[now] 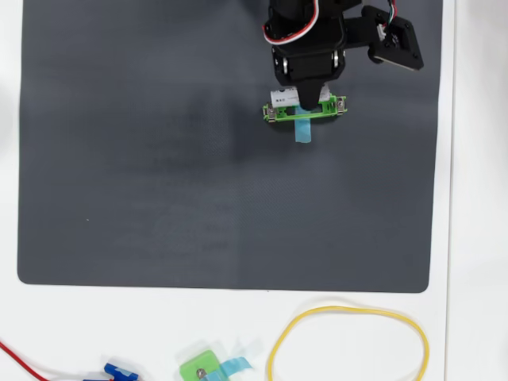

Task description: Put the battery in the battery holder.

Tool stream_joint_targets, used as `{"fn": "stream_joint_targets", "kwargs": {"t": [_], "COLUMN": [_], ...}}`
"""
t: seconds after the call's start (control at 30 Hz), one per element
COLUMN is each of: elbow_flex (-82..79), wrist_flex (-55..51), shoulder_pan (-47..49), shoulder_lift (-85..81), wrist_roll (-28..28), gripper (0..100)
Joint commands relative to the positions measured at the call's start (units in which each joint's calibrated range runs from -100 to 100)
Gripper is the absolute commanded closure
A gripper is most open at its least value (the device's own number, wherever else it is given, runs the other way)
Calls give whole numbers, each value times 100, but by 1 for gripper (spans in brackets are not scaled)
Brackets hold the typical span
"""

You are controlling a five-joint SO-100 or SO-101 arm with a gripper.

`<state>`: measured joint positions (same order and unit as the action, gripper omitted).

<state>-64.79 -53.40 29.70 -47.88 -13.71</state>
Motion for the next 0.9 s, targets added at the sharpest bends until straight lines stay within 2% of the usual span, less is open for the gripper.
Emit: {"fn": "stream_joint_targets", "kwargs": {"t": [0.0, 0.33, 0.43, 0.87], "elbow_flex": [30, 3, 21, 3], "wrist_flex": [200, 200, 209, 506], "shoulder_pan": [55, 263, 242, 688], "shoulder_lift": [-78, -61, 374, 519], "wrist_roll": [-38, 9, 234, 223], "gripper": [100, 100, 100, 100]}}
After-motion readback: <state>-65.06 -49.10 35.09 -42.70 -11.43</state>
